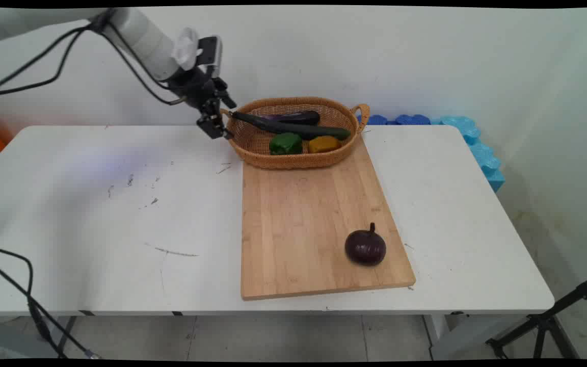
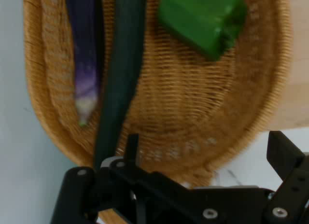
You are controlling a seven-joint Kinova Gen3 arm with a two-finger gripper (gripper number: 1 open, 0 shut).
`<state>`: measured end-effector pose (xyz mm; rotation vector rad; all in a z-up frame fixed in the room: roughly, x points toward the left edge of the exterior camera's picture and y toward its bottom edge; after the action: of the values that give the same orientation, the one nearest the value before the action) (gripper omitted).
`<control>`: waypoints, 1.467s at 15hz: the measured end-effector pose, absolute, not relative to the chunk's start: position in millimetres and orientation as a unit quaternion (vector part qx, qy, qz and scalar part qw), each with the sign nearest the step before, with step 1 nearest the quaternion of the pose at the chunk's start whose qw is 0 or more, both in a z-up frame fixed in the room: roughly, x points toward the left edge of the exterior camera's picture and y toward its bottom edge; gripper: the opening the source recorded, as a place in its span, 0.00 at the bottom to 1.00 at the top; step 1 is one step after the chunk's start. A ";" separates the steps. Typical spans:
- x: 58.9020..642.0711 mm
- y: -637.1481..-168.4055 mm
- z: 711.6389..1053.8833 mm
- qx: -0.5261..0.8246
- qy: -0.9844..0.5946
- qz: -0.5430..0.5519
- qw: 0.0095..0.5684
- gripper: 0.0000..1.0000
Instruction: Pick up the cucumber from the vegetable basket
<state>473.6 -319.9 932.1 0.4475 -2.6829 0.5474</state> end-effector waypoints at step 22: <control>441.1 -423.4 866.6 0.056 -0.965 0.225 0.126 1.00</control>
<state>441.1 -423.4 866.6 0.1627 -2.8086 0.6540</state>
